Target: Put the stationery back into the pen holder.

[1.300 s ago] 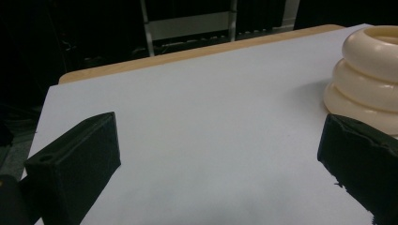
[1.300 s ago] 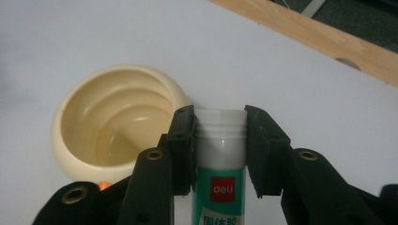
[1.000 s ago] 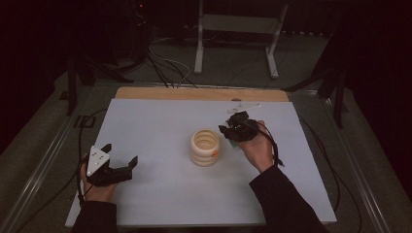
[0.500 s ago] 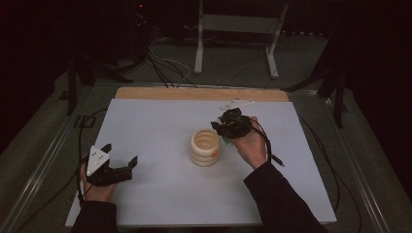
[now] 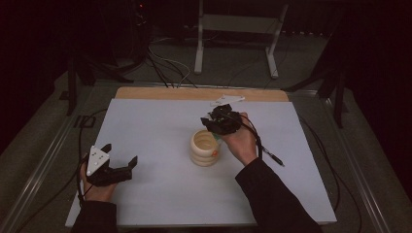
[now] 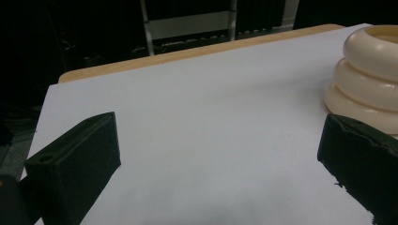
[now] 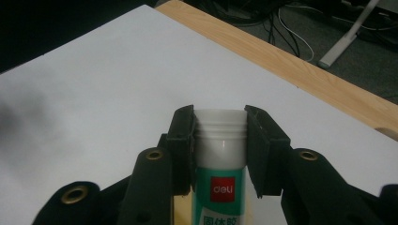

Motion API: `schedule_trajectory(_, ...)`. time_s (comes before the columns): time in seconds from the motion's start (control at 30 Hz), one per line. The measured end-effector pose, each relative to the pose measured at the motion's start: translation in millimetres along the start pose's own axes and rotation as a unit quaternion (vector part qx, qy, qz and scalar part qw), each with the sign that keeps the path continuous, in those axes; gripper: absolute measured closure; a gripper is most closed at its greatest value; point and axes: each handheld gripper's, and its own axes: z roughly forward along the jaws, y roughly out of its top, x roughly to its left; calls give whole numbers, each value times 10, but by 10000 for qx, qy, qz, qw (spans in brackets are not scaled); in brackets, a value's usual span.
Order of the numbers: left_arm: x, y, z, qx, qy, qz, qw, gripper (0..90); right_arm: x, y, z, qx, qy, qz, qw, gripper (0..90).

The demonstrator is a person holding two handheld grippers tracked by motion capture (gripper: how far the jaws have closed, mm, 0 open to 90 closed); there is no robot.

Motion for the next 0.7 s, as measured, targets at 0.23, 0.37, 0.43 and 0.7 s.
schedule_trajectory(0.23,1,0,5,9,-3,10,10000,1,52,11,86,-81,75,-64,9999,657)
schedule_trajectory(0.37,1,0,5,2,6,-6,10000,1,63,11,139,-119,126,-29,9998,656)
schedule_trajectory(0.43,1,0,1,-1,4,0,10000,1,66,6,159,-126,139,-24,9998,655)
schedule_trajectory(0.7,1,0,6,1,9,-3,10000,1,41,-31,225,-130,198,57,9997,653)
